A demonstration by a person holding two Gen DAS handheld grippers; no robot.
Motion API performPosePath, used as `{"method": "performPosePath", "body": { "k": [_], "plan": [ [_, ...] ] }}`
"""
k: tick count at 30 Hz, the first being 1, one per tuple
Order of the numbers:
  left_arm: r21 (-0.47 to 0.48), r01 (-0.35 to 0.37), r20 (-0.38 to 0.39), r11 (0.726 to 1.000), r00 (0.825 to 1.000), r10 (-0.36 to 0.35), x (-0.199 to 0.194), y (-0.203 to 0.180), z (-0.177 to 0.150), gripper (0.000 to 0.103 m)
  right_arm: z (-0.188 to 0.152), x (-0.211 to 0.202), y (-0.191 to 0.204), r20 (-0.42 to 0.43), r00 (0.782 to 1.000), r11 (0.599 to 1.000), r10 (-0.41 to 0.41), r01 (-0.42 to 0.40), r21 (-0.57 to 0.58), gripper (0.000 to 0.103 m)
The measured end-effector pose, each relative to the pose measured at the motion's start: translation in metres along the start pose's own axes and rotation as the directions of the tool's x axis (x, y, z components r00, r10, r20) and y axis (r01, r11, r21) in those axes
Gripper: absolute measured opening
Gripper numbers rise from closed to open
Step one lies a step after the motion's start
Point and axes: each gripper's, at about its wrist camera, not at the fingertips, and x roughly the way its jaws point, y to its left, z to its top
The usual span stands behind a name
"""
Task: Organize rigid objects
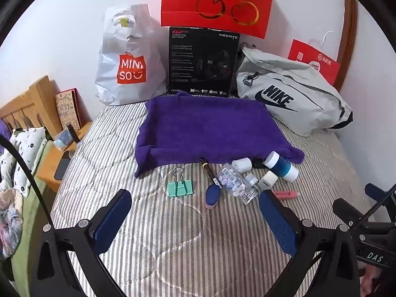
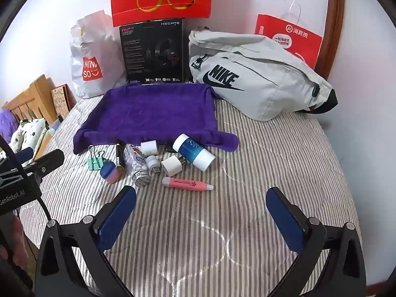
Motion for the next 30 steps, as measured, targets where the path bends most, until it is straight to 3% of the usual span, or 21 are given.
{"method": "performPosePath", "body": {
  "k": [30],
  "plan": [
    [0.007,0.010,0.002,1.000,1.000,-0.010,-0.016,0.005,-0.008,0.103,-0.012,-0.009,-0.004,-0.013,1.000,0.999,0.002,-0.001,0.037,0.103]
  ]
}}
